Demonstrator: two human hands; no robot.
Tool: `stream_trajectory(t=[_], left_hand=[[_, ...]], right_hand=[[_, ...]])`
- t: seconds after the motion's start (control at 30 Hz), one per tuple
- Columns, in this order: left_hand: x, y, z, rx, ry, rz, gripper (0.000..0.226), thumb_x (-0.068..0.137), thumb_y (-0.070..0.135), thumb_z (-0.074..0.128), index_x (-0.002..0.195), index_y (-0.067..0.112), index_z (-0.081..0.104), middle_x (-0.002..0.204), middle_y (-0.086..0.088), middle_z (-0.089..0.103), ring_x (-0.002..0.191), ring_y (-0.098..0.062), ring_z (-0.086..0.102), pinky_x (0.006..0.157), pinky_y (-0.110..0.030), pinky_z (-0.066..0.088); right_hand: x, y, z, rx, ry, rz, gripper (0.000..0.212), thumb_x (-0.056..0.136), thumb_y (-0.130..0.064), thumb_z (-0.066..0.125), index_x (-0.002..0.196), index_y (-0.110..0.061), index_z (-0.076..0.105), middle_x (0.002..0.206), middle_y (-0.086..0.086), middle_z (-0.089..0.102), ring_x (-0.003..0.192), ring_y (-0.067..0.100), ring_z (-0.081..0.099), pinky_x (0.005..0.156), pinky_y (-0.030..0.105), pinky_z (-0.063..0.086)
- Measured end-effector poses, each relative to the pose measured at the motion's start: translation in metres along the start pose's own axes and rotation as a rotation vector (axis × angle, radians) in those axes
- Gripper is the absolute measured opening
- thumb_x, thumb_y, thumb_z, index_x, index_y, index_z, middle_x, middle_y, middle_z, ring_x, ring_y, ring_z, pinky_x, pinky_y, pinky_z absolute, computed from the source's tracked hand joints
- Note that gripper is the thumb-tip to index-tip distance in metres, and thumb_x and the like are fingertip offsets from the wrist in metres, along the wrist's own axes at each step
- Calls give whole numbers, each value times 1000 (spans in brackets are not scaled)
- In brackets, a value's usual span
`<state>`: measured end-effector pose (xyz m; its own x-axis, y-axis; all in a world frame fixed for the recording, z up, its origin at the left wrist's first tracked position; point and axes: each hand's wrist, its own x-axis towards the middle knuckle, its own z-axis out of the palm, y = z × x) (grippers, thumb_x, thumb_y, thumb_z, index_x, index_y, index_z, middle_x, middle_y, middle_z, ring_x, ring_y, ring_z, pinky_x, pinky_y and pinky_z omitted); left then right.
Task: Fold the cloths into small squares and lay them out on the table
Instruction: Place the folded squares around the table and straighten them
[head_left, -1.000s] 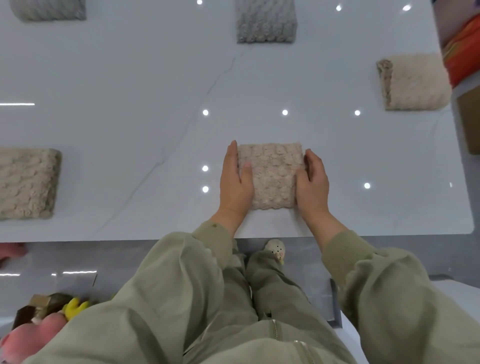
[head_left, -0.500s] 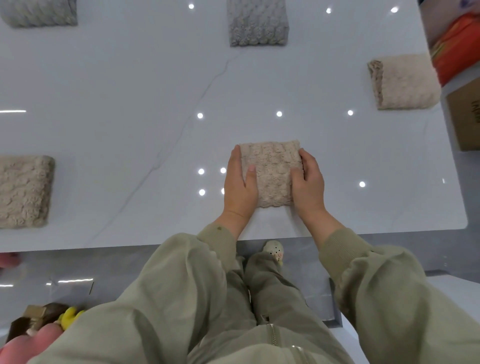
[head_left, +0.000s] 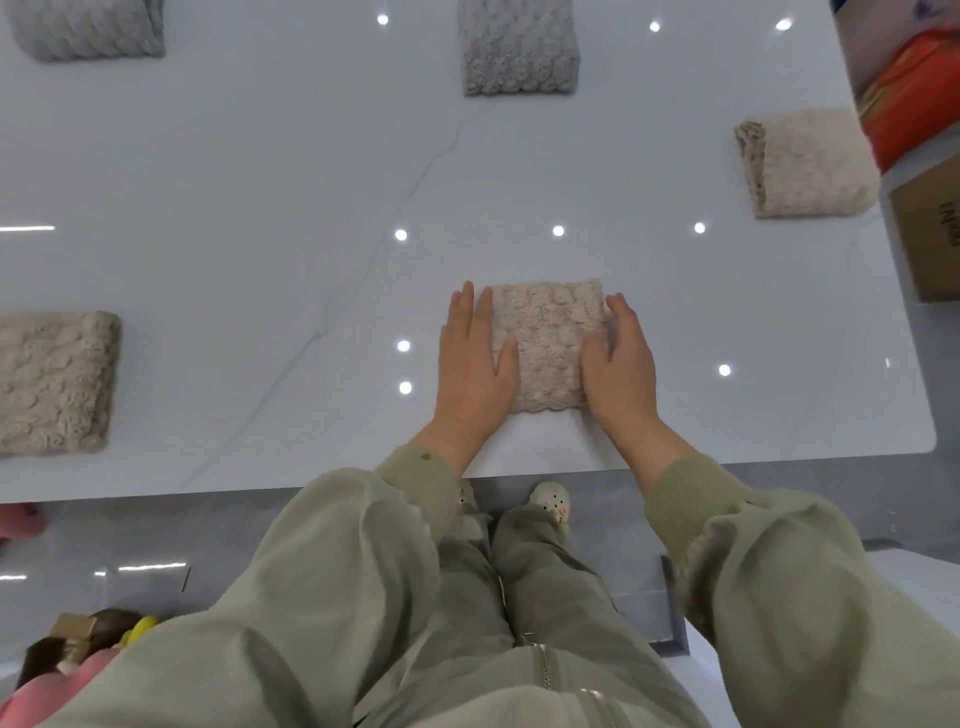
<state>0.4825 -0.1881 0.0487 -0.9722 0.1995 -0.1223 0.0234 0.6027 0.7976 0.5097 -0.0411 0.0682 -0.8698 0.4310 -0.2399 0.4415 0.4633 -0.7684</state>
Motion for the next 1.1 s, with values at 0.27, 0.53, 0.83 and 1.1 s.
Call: stream_trajectory(t=[0.27, 0.53, 0.83, 1.1], left_hand=[[-13, -22, -29, 685, -129, 241, 62, 93, 41, 24, 148, 13, 24, 157, -12, 14, 146, -29, 6, 114, -53, 6], [-63, -29, -46, 776, -51, 47, 61, 94, 41, 20, 150, 14, 18, 158, -12, 10, 146, -30, 3, 114, -53, 8], [-124, -48, -91, 773, 18, -144, 61, 99, 36, 29, 151, 17, 3, 159, -8, -7, 146, -26, -11, 115, -50, -3], [-135, -118, -157, 717, 64, -89, 61, 98, 31, 33, 151, 14, 7, 159, -9, -3, 146, -27, -9, 115, -50, -3]], right_hand=[[-15, -17, 15, -704, -124, -329, 62, 92, -32, 42, 146, -8, 23, 158, 11, 9, 146, 23, 4, 116, 50, 0], [-39, -26, 34, -773, -249, -510, 63, 92, -32, 42, 147, -7, 22, 158, 13, 8, 146, 27, -1, 114, 51, -6], [-95, -49, 73, -760, -353, -654, 61, 95, -32, 40, 148, -9, 22, 158, 11, 7, 146, 25, -2, 115, 50, -5], [-130, -81, 154, -703, -317, -597, 58, 96, -29, 39, 147, -8, 22, 158, 10, 7, 146, 24, -3, 116, 47, -4]])
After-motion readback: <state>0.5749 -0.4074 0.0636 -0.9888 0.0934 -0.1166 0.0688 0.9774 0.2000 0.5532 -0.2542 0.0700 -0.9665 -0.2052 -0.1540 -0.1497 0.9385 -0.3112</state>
